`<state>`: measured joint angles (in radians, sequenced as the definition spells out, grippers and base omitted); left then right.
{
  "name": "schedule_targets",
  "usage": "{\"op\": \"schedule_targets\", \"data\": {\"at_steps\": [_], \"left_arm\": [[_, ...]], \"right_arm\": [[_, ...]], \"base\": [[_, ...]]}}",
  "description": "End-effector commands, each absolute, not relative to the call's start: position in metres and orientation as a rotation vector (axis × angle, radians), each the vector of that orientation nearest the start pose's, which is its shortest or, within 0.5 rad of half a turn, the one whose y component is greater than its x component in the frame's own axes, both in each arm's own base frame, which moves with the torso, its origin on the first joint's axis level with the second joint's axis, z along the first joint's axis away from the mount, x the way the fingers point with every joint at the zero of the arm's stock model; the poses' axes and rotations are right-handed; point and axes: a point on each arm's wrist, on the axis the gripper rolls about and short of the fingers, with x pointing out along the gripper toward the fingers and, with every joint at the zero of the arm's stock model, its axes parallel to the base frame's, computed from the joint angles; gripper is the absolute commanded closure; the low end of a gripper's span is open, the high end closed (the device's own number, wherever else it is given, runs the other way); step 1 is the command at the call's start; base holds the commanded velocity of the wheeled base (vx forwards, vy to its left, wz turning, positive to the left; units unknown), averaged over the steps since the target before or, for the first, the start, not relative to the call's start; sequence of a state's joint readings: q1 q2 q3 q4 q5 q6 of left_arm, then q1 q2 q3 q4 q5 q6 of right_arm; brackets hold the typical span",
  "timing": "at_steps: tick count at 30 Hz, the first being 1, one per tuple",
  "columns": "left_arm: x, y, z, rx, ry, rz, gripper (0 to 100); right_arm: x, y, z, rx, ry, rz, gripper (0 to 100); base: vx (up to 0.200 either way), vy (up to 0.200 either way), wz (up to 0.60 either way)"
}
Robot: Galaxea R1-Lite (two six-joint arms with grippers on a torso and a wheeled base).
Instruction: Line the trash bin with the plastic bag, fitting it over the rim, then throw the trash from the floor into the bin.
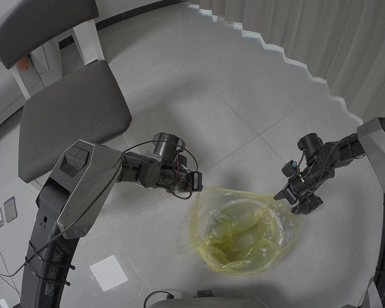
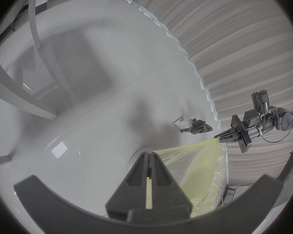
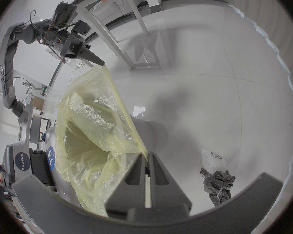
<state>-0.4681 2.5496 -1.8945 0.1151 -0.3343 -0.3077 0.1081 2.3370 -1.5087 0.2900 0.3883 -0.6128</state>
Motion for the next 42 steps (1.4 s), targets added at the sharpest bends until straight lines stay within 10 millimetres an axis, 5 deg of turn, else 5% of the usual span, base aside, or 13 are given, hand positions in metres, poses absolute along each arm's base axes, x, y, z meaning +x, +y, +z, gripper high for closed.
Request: {"op": "schedule_targets", "data": {"at_steps": [1,17,33,34,42], "left_arm": [[0.449,-0.238,0.034,-0.219,0.928,-0.629,100],[0.458,-0.241,0.007,-0.214,0.95,-0.62,100],[0.45,-0.249,0.006,-0.209,0.972,-0.624,100],[0.449,-0.249,0.007,-0.213,0.971,-0.624,100],[0.449,-0.248,0.014,-0.255,0.97,-0.58,100]], "right_arm": [[0.424,0.052,0.035,-0.371,0.967,0.764,100],[0.43,0.054,-0.005,-0.358,1.018,0.776,100],[0.429,0.055,-0.01,-0.357,1.024,0.783,100],[0.429,0.056,-0.01,-0.358,1.024,0.784,0],[0.428,0.051,0.003,-0.354,0.998,0.773,0]], "base": [[0.0,0.0,0.0],[0.0,0.0,0.0],[0.0,0.0,0.0],[0.0,0.0,0.0],[0.0,0.0,0.0]]}}
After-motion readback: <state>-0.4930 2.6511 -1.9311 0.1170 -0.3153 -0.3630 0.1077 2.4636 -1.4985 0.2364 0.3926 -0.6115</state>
